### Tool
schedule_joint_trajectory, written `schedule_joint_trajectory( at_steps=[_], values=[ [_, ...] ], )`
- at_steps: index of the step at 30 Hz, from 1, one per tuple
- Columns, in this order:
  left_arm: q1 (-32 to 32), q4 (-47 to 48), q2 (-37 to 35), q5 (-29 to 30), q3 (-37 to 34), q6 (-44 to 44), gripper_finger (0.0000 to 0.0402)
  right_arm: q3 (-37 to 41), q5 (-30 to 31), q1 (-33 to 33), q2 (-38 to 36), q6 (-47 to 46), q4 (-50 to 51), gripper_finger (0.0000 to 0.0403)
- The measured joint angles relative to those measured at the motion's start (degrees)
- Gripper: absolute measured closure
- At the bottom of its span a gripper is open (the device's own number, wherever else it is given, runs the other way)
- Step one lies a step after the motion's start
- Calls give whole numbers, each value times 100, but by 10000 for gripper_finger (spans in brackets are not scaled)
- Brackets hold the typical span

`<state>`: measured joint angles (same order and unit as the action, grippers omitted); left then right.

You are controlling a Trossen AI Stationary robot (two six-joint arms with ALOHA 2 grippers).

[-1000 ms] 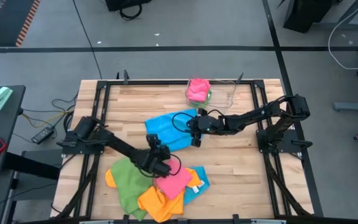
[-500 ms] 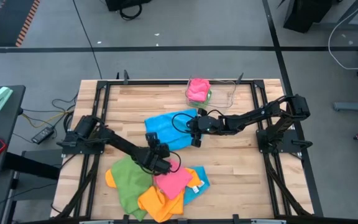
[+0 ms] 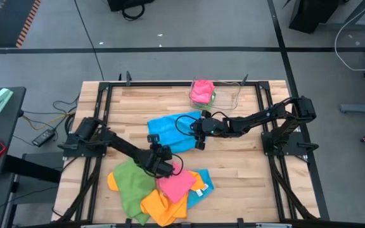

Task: Fold microfiber towels
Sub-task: Fold the top blue towel

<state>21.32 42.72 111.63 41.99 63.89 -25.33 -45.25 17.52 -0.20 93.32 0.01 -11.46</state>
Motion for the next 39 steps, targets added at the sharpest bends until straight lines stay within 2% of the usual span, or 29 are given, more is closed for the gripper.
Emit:
schedule_joint_trajectory(
  at_steps=[6, 12, 16, 18, 21, 24, 27, 30, 33, 36, 39],
  values=[
    [0, 572, -2, 15, 305, 25, 383, 0, -129, -1, 0, 106, 74, 227],
    [0, 1095, -3, -33, 570, 69, 394, 0, -175, -1, 0, 107, 82, 227],
    [2, 1209, -4, -207, 754, 200, 381, 0, -304, 1, 0, 109, 116, 227],
    [4, 1367, -4, -211, 900, 198, 379, 0, -516, -1, 0, 119, 119, 227],
    [21, 1562, -6, -276, 1108, 199, 390, 0, -1158, 1, 0, 209, 216, 227],
    [44, 1566, -6, -822, 1217, 372, 394, 0, -1594, 3, 0, 236, 393, 227],
    [81, 1635, -6, -1180, 1229, 359, 384, 0, -1614, 3, 0, 212, 615, 227],
    [138, 1890, -6, -1177, 1229, 226, 378, 0, -1744, 12, 0, 267, 877, 227],
    [147, 2055, -6, -1177, 1227, 54, 388, 0, -1774, 67, 0, 362, 1078, 227],
    [209, 2055, -6, -1184, 1230, 42, 394, 0, -1707, 88, 0, 450, 1119, 227],
    [275, 2027, -8, -1272, 1302, 20, 384, 0, -1605, 85, 0, 451, 1125, 227]
  ],
)
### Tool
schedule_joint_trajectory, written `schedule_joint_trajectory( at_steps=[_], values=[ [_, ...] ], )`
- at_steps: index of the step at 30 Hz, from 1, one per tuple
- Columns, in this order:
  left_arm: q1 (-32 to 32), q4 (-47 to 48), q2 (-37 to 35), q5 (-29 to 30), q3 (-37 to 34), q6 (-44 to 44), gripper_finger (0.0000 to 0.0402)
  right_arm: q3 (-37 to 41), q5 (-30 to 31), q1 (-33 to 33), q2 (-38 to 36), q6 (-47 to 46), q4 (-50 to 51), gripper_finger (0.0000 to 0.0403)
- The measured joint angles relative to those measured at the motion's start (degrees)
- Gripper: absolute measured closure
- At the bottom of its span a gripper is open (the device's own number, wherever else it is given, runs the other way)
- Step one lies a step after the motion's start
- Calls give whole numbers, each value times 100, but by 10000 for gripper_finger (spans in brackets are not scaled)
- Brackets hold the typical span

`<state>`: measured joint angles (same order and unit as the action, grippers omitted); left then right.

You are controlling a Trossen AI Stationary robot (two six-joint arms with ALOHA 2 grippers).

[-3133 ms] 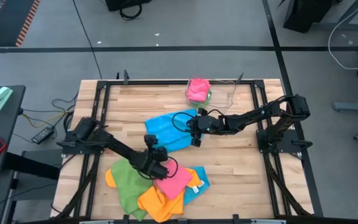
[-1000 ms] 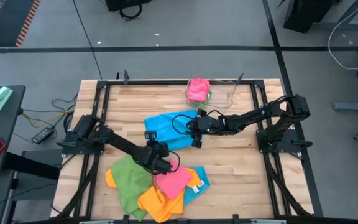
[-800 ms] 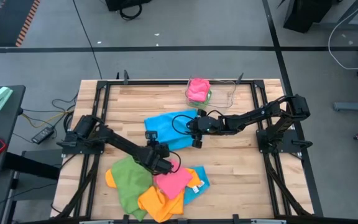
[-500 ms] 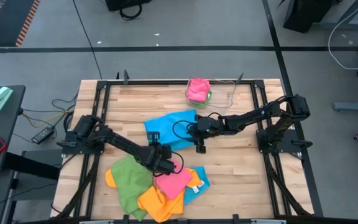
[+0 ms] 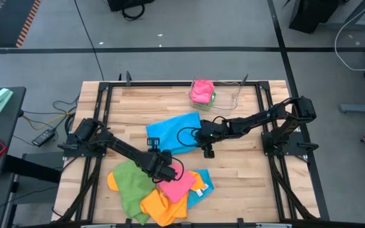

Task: Fold microfiber towels
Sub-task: Fold the top blue towel

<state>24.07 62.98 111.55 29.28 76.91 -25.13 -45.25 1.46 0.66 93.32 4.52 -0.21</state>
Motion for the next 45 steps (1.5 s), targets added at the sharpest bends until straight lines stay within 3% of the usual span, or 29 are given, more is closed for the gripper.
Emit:
schedule_joint_trajectory(
  at_steps=[5, 13, 22, 29, 34, 45],
  values=[
    [71, -224, -2, -326, 12, -12, 370, 0, 21, -25, 0, -27, 212, 227],
    [92, -620, -2, -366, -43, -37, 386, 0, 21, -25, 0, -43, 623, 227],
    [256, -261, 3, -364, 474, 53, 289, 0, 21, -25, 0, -86, 630, 227],
    [93, -514, 2, -298, 3, -282, 253, 0, 22, -16, 0, 69, 643, 227],
    [-71, -547, 4, -289, -421, -522, 250, 4, 59, -10, -57, 150, 1090, 227],
    [-199, -924, 2, -86, -908, -544, 270, 7, 856, -10, -30, 585, 1263, 235]
  ],
)
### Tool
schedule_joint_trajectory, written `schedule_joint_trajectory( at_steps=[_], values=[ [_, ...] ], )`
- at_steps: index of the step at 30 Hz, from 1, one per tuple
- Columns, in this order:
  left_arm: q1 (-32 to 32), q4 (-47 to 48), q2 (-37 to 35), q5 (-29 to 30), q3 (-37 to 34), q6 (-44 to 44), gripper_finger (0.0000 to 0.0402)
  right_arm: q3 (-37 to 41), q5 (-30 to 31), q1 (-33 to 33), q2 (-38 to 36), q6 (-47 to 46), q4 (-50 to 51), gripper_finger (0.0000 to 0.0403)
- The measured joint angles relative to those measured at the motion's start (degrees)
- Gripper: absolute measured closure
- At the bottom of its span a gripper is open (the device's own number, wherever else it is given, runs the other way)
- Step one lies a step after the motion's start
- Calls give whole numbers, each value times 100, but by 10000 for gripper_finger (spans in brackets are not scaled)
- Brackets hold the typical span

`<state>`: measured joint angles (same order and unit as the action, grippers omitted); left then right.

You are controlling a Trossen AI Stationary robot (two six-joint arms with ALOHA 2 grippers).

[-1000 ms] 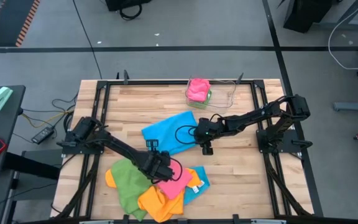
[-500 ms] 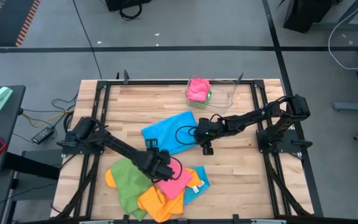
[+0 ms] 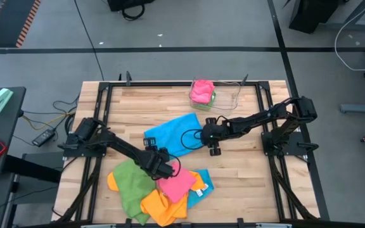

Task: Fold microfiber towels
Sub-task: Fold the top blue towel

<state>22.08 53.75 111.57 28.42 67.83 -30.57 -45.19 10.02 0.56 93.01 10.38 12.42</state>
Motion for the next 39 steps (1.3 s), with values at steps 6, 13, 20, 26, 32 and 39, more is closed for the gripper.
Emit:
schedule_joint_trajectory(
  at_steps=[6, 13, 20, 26, 32, 39],
  values=[
    [-6, -3, 0, -1, 0, -28, 268, 11, 10, 301, 8, -243, -113, 251],
    [-7, -28, 0, 1, 0, 100, 268, 9, 42, 1065, 32, -532, -986, 263],
    [-139, -108, 0, 12, 2, 159, 278, 11, 470, 1043, 790, -462, -1781, 275],
    [-92, -115, 0, 11, 2, 37, 265, 11, 1317, 1053, 940, -557, -1685, 285],
    [-36, -281, -4, 12, 2, 33, 254, 9, 2193, 1036, 846, -606, -919, 292],
    [-39, -370, -4, -1, 2, 13, 263, 11, 3533, 1048, 805, -813, 206, 301]
  ],
)
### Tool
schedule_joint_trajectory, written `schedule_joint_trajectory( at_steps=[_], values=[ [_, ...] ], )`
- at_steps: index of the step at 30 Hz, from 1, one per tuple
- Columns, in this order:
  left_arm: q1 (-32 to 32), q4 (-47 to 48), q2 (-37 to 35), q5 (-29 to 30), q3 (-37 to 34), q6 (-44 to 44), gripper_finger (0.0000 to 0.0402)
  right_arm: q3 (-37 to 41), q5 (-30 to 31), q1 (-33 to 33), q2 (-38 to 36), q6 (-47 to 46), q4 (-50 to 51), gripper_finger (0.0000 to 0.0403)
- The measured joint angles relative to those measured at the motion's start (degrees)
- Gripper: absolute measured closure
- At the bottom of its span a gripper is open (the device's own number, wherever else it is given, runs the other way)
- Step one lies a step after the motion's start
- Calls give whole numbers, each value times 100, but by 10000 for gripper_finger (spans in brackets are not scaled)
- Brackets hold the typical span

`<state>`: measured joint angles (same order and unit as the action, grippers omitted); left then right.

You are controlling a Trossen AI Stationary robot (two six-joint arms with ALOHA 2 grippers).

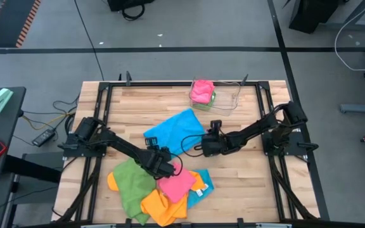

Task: Fold microfiber towels
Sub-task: Fold the top blue towel

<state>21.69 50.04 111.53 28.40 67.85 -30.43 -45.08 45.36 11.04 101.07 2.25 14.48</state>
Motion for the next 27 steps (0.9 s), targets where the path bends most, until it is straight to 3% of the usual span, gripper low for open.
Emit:
schedule_joint_trajectory(
  at_steps=[4, 7, 12, 16, 22, 27],
  values=[
    [2, -44, 0, -11, 0, 1, 268, 0, 541, 181, -158, -248, 704, 304],
    [2, -48, 0, -11, 0, 93, 267, 0, 528, 255, -385, -487, 829, 305],
    [2, -31, 0, -11, 2, 150, 262, 0, -516, 169, -451, -588, 262, 304],
    [18, -22, 0, -16, 4, 104, 266, 91, -889, -47, -421, -951, 135, 291],
    [110, -20, 0, -15, 4, 101, 275, 456, -2141, -678, -456, -1052, -826, 238],
    [142, -18, 0, -15, 4, 96, 272, 584, -2800, -1086, -529, -1176, -1350, 197]
  ],
)
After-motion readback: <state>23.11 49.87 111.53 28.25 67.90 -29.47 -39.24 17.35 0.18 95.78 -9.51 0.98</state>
